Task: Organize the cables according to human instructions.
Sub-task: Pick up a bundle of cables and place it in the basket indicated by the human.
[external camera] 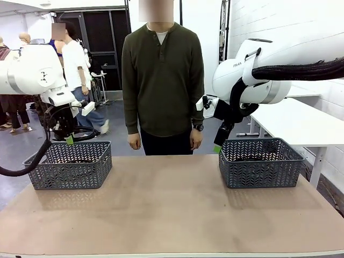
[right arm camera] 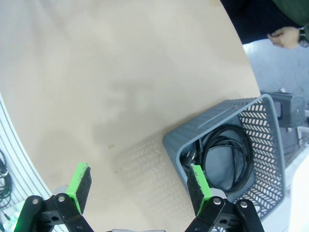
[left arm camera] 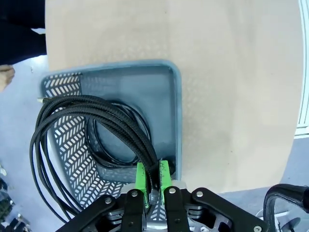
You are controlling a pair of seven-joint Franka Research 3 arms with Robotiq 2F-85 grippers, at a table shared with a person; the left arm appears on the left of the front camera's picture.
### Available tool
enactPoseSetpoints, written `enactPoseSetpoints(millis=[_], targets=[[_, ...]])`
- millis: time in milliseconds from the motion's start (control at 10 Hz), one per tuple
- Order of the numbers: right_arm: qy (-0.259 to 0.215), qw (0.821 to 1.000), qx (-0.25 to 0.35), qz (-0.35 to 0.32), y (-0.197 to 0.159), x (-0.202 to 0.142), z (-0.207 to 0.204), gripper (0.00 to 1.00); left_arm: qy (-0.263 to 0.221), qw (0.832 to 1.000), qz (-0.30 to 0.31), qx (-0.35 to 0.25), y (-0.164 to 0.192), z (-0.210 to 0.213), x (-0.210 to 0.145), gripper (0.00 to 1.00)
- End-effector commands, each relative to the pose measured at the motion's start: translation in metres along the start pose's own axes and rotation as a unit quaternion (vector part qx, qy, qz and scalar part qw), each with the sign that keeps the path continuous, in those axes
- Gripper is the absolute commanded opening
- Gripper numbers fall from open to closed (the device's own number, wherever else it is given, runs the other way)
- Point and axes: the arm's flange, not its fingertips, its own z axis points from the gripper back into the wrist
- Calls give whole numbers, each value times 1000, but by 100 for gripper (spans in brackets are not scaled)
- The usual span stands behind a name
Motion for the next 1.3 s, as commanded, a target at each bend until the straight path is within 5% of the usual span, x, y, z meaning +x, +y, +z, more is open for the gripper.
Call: enactPoseSetpoints(millis=[0, 1200], targets=[[3, 1000, 0, 0, 1, 0, 0, 100, 6, 1000, -8, 10, 0, -13, -12, 0], [3, 1000, 0, 0, 1, 0, 0, 100, 25, 999, 13, 25, 18, -88, -41, 0]])
